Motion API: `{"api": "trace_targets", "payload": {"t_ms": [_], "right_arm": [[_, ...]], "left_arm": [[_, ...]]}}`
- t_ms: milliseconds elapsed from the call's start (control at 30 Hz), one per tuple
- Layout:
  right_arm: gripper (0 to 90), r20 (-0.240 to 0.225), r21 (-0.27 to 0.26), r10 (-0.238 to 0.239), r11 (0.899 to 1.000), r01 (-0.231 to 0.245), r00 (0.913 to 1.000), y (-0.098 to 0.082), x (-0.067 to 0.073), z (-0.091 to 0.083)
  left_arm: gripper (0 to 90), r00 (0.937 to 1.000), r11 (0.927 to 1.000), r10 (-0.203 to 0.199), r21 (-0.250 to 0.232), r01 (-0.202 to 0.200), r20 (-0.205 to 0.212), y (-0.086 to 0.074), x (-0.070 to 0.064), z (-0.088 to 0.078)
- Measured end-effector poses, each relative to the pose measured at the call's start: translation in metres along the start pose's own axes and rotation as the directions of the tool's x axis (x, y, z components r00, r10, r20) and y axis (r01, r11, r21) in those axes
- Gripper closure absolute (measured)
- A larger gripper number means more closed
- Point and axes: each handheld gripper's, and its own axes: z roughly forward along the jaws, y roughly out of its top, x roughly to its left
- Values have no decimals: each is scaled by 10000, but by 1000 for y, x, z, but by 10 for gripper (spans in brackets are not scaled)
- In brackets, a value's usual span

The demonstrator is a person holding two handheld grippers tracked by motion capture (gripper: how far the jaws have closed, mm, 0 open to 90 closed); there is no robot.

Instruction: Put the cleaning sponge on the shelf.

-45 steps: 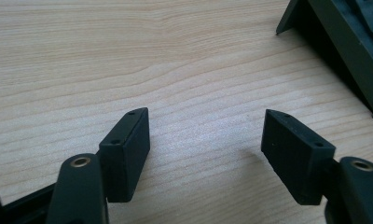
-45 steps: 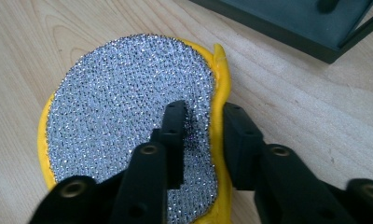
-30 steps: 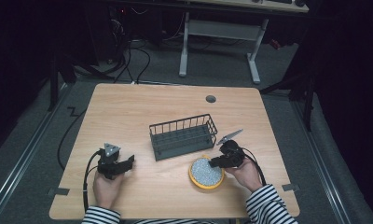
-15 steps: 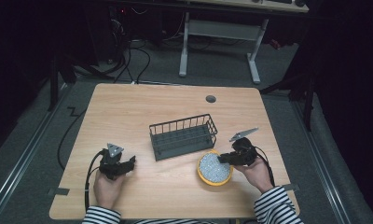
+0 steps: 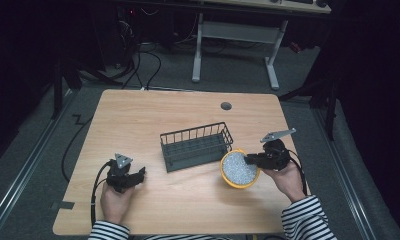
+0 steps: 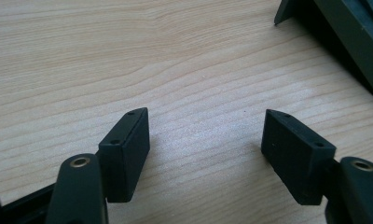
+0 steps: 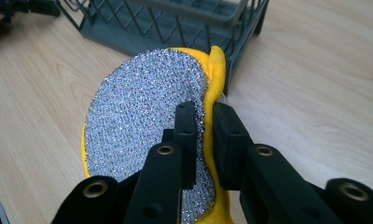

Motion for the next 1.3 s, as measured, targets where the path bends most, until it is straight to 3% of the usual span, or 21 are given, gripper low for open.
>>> {"api": "trace_targets", "payload": {"t_ms": [233,633,933,1300], "right_arm": [[814,32,-664,-26,9978,28,10000,18,-1,-21],[813,288,-929,-458,9945,483,9985,63,0,-30],[812,604,-1043,-827,9906,887,9947,97,4,-22],[811,618,-1166,-918,9883,985,9939,124,2,7]], "left_arm": [[330,10000,10000,4,4,-4,1,0,0,0],[330,10000,10000,-20,-2,20,5,0,0,0],[331,9999,9999,-97,-26,97,44,0,1,0],[328,10000,10000,-58,-13,58,-20,0,0,0]]}}
